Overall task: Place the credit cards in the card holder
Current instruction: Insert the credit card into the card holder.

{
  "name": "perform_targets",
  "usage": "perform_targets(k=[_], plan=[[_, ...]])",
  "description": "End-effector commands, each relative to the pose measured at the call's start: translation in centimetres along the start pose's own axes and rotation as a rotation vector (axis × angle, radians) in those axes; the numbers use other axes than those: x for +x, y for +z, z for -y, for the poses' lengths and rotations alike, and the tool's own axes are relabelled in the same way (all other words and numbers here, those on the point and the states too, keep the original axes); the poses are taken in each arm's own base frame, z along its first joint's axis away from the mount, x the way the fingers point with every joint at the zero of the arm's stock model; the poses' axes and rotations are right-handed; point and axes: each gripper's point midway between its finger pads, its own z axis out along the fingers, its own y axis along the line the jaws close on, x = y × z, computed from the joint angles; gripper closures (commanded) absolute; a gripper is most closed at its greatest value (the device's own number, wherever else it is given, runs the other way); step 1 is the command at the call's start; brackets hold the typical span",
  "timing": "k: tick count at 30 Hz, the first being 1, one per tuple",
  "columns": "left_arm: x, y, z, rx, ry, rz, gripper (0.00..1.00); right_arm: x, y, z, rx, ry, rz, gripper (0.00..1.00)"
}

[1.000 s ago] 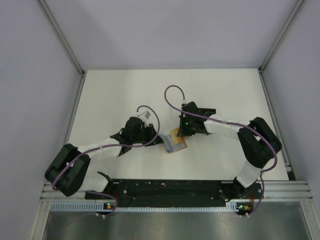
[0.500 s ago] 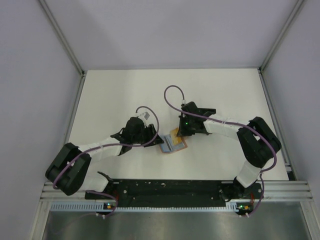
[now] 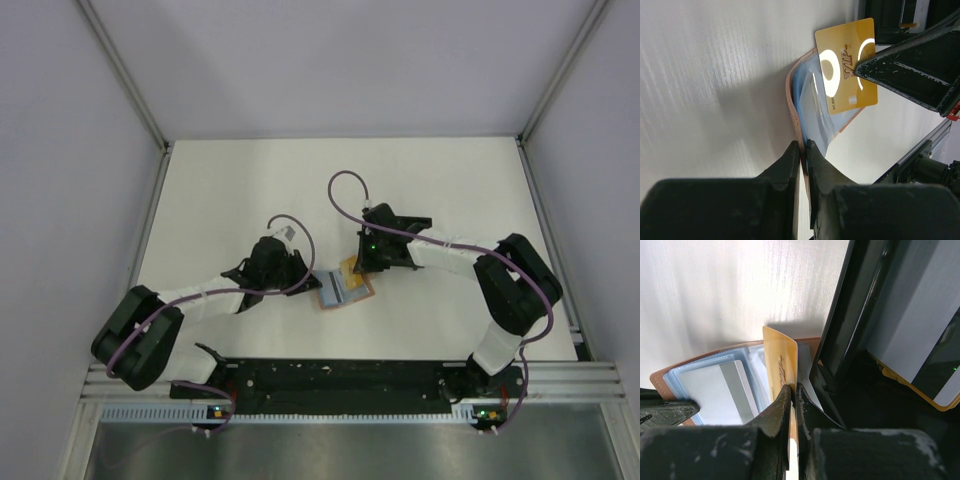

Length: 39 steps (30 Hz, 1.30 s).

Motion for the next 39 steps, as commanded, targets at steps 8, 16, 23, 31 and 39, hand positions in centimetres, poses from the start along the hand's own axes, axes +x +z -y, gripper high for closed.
perform_targets(k=[8,16,23,31,39], plan=[[-1.9,-0.7,3.9,0.178,0.044,0.085,0.76,2.5,0.9,2.3,0.09,-0.037,-0.089,1.0],[-1.7,-0.8,4.9,0.247,0.054,0.081,0.79,2.7,1.0,2.3,0.089,-0.035,-0.098,1.0],[-1.5,-0.6,4.8,0.25,0.059,0.07,0.9,2.6,1.0,2.3,0.089,-0.035,-0.098,1.0],[-1.4,0.1,3.8,0.187,0.05,0.045,0.93,2.4,0.9,2.1,0.083,-0.04,-0.093,1.0],[-1.6,1.4,1.9,0.03,0.046,0.005,1.0,-0.4,-1.9,0.1,0.032,-0.048,0.02,1.0]])
